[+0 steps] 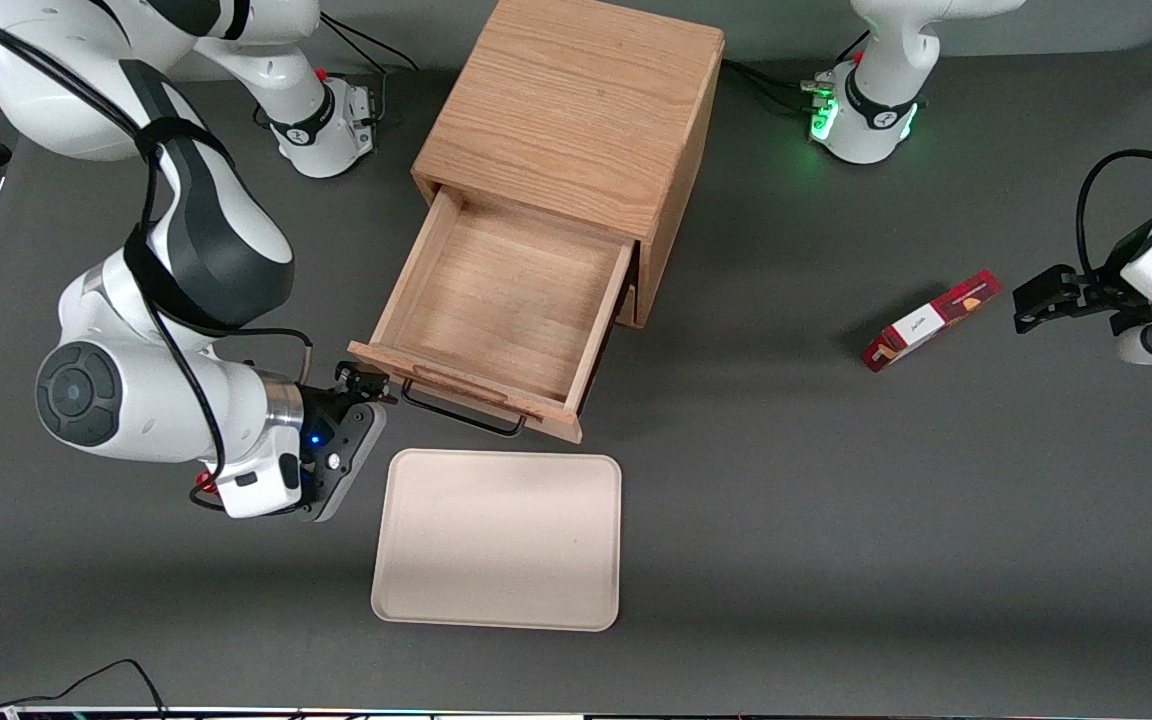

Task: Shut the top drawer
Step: 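Move the right gripper toward the open drawer's front panel beside the handle, then lower the right gripper against the drawer front next to the black handle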

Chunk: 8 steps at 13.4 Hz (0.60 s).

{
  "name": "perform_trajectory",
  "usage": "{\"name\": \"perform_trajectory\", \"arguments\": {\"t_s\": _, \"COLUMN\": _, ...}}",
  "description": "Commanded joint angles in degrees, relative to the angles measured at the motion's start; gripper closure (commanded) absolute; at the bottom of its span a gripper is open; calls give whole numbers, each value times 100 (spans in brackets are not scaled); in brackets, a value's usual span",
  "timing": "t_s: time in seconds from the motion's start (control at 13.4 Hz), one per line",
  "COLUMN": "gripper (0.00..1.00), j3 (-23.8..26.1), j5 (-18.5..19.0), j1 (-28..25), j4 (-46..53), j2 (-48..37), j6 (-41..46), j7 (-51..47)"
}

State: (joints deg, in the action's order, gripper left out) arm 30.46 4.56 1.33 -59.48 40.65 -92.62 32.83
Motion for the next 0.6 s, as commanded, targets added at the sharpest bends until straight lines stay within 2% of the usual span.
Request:
{"name": "perform_trajectory", "arguments": {"t_s": 0.0, "gripper": 0, "j3": 48, "j5": -43, "j1": -89, "j4": 235, "j2": 276, "j6": -97, "j7": 84}}
{"name": "perform_trajectory", "arguments": {"t_s": 0.52, "gripper": 0, "j3": 48, "j5": -349, "j1": -335, "j4": 200, "j2": 540, "j6": -98, "j7": -250}}
